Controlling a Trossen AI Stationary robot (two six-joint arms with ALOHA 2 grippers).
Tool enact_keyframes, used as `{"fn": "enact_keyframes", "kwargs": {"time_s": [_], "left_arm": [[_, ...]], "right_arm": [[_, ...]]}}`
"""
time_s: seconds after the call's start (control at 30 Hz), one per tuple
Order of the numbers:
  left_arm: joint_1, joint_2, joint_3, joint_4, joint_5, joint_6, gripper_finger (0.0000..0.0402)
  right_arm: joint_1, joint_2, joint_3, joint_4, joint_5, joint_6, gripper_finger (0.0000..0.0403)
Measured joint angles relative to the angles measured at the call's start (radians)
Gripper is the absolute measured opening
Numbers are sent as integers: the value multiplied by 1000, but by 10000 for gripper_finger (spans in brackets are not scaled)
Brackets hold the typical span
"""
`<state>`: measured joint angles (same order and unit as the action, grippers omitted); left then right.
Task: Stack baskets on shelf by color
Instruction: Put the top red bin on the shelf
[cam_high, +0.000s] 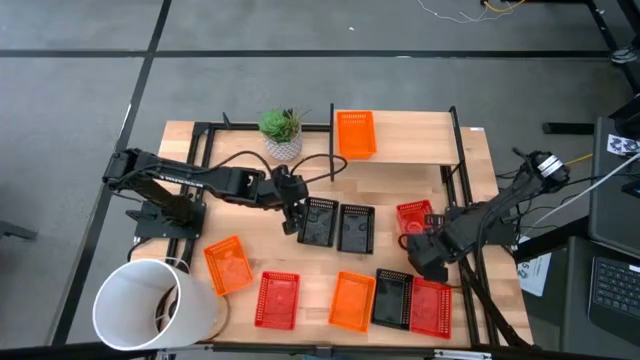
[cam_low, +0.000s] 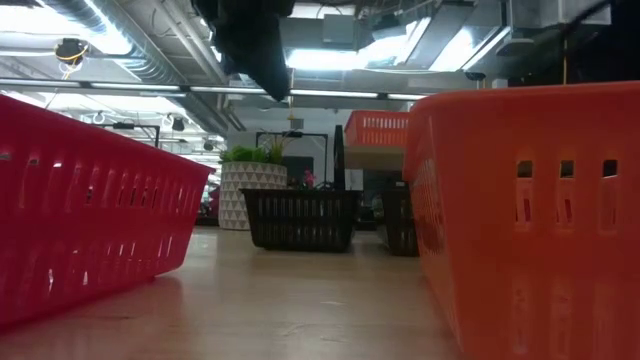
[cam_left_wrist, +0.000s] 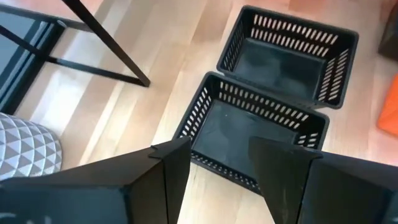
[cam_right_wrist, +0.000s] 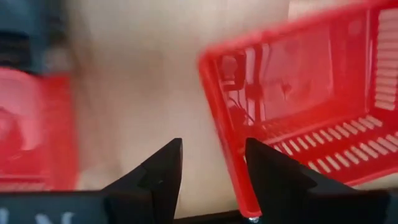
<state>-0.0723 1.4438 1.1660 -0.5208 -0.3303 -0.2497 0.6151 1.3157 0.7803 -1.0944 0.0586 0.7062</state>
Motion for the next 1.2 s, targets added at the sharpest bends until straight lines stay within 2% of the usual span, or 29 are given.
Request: {"fn": "enact_keyframes", "kwargs": {"time_s": [0.17, 0.33, 0.43, 0.57, 0.63, 0.8, 1.0, 1.1, 1.2], "left_arm": [[0, -2, 0, 5, -1, 0, 155], [0, -2, 0, 5, -1, 0, 155], [1, -2, 0, 5, -2, 0, 155], [1, -2, 0, 6, -2, 22, 155], [1, -2, 0, 5, -2, 24, 155], [1, -2, 0, 5, -2, 25, 155], [1, -2, 0, 6, -2, 25, 155], [1, -2, 0, 6, -2, 26, 155], [1, -2, 0, 6, -2, 26, 155]], "right_arm": [[-4, 1, -104, 45, 4, 86, 177], [-4, 0, -162, 181, 3, 110, 164], [-4, 0, -172, 236, 0, 107, 119], [-4, 0, -166, 243, 8, 97, 24], [-4, 0, -158, 235, 13, 107, 11], [-4, 0, -95, 182, 28, 144, 3], [-4, 0, 61, 45, 87, 149, 2], [-4, 0, 155, -44, 154, 104, 1], [-4, 0, 241, -144, 278, 29, 1]]}}
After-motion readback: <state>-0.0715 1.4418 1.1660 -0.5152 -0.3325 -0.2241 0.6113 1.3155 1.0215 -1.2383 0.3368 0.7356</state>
